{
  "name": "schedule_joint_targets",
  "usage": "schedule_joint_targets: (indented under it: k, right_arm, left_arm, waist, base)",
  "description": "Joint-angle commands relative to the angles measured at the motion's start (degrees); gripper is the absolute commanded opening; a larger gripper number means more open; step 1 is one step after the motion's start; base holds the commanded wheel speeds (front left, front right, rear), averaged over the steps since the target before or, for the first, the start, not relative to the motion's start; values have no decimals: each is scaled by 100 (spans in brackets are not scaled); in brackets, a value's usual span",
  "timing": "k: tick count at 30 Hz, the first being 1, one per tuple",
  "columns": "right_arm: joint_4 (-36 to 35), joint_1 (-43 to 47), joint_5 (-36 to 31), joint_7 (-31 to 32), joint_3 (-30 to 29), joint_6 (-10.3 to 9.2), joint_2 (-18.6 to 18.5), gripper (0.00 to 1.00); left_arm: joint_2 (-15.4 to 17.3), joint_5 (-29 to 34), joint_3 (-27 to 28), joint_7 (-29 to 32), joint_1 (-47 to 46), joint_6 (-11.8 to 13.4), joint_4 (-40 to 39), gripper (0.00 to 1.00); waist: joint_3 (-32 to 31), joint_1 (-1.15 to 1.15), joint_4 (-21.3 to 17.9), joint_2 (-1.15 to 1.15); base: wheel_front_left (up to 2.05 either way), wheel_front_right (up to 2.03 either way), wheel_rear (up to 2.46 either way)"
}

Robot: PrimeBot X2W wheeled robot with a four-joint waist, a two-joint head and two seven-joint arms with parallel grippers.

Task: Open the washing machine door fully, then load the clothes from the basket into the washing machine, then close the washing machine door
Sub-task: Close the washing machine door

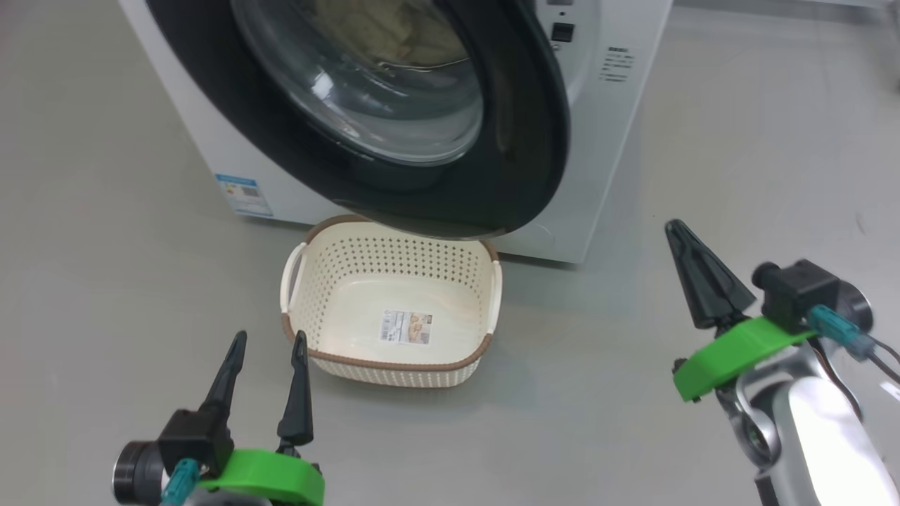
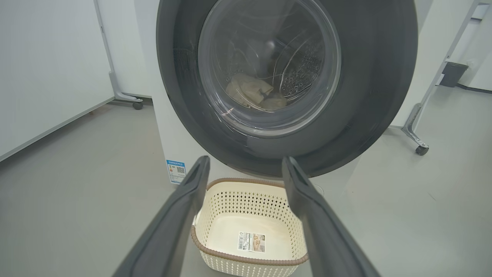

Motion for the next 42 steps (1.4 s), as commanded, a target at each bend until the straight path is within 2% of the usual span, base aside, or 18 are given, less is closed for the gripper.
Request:
schedule_joint_targets:
  k: [1,8,15,25,42]
  right_arm:
    - [-113,-337,59,-54,212,-16,-75,0]
    - [460,-986,181,-79,682,-16,-76,0]
    - [1130,-1753,213,-155,834,-16,-112,0]
    - [2034,-2818,187,-278,761,-16,-316,0]
    - [2903,-3821,88,-500,431,-16,-714,0]
  left_arm:
    - [50,68,195,-58,-291,186,-138,100]
    - [-92,162,203,-80,-392,144,-107,100]
    - [-265,330,273,-88,-499,61,-175,100]
    - [-721,702,345,-89,-776,-236,-164,100]
    - [-1237,1169,627,-89,-964,-699,-71,100]
  waist:
    - [58,-1,157,0]
    - [227,-1,556,0]
    - [521,-1,878,0]
    - [1001,-1,1205,0]
    - [1345,-1,1394,0]
  base:
    - [0,0,0]
    - [0,0,0]
    - [0,0,0]
    - [0,0,0]
    - [0,0,0]
